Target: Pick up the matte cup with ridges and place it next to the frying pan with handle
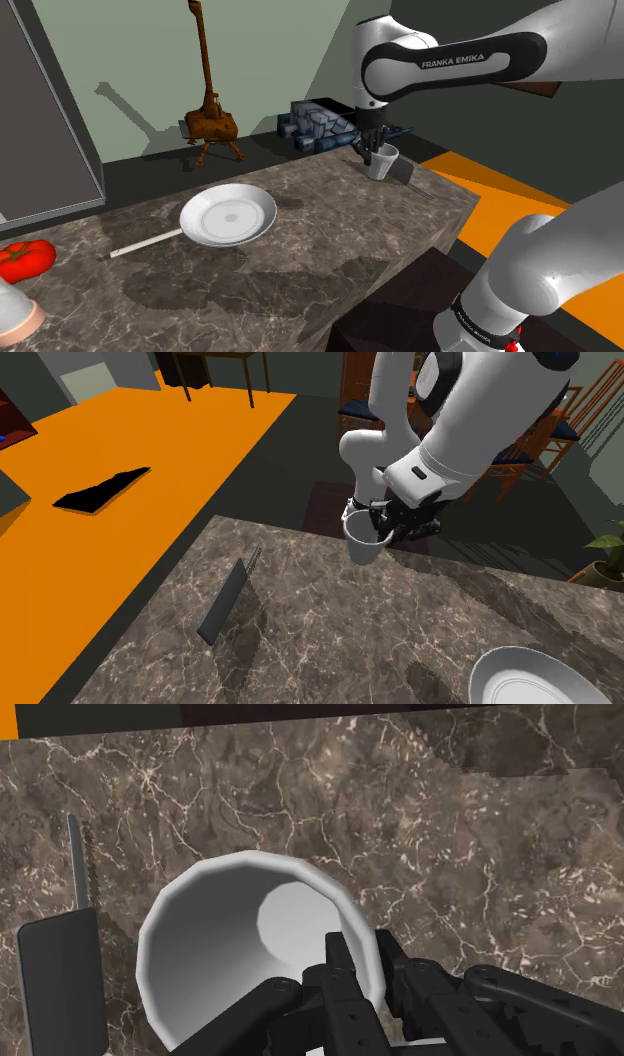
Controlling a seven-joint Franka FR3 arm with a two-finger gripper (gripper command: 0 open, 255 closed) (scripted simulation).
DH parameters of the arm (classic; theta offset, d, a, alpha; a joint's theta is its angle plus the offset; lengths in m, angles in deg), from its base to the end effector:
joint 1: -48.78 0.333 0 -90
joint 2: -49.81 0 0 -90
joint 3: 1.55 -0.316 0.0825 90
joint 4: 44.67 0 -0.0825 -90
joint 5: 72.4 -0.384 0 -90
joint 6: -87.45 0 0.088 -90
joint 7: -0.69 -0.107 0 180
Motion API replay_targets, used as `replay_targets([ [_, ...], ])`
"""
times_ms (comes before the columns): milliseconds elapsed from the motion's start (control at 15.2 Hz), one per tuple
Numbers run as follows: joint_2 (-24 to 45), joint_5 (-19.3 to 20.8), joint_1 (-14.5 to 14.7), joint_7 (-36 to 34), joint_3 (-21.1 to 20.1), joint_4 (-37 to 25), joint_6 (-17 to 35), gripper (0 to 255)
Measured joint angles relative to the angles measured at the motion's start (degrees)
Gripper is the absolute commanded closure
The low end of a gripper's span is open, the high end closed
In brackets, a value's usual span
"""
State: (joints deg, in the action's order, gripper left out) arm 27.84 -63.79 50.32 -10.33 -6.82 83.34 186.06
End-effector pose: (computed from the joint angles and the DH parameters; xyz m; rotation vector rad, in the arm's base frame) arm 0.4223 0.0399 0.5134 2.9378 -0.0735 -0.1512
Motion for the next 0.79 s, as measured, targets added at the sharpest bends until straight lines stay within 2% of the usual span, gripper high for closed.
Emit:
replay_targets([
  [396,7.94,-1.72,2.72,-7.52,-5.20,-7.73,-0.99,255],
  [792,17.78,-1.54,5.44,-14.98,-9.72,-18.52,-3.17,255],
])
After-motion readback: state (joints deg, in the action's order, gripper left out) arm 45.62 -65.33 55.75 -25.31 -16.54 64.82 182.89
